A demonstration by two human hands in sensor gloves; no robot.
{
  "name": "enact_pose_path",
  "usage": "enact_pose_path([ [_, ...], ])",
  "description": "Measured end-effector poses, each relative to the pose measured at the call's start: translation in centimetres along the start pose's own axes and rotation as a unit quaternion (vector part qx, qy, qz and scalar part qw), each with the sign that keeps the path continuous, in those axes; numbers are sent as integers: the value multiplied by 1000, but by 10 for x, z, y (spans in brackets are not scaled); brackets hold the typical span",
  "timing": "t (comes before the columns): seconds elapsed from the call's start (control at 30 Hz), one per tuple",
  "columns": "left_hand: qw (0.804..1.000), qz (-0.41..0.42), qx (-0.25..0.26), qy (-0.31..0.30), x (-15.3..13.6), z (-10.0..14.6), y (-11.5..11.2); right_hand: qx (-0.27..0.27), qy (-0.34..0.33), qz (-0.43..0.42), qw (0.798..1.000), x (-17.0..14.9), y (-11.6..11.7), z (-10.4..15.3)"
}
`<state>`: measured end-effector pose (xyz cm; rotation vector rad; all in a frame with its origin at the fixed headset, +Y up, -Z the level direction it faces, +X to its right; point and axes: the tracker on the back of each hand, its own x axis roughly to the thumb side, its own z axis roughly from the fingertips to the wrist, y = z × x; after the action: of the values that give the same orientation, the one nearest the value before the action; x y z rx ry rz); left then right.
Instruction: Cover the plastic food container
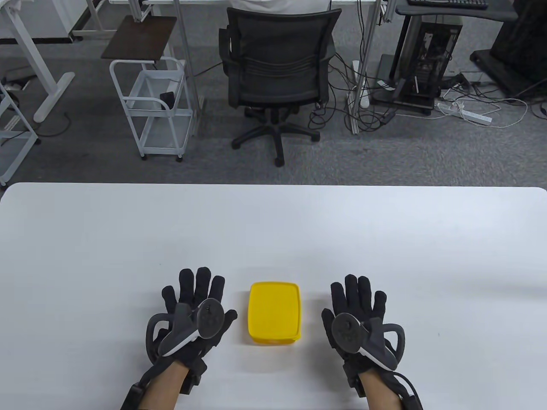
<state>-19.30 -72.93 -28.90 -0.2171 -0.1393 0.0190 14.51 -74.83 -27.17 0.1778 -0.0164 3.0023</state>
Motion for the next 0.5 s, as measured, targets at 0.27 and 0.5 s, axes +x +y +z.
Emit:
enact_pose_path([
  [0.27,999,-19,-48,3,1,-4,-7,59,11,11,998,-7,8,-4],
  [0.5,998,-15,-54,1,2,-4,-8,69,11,18,997,-4,10,-4],
])
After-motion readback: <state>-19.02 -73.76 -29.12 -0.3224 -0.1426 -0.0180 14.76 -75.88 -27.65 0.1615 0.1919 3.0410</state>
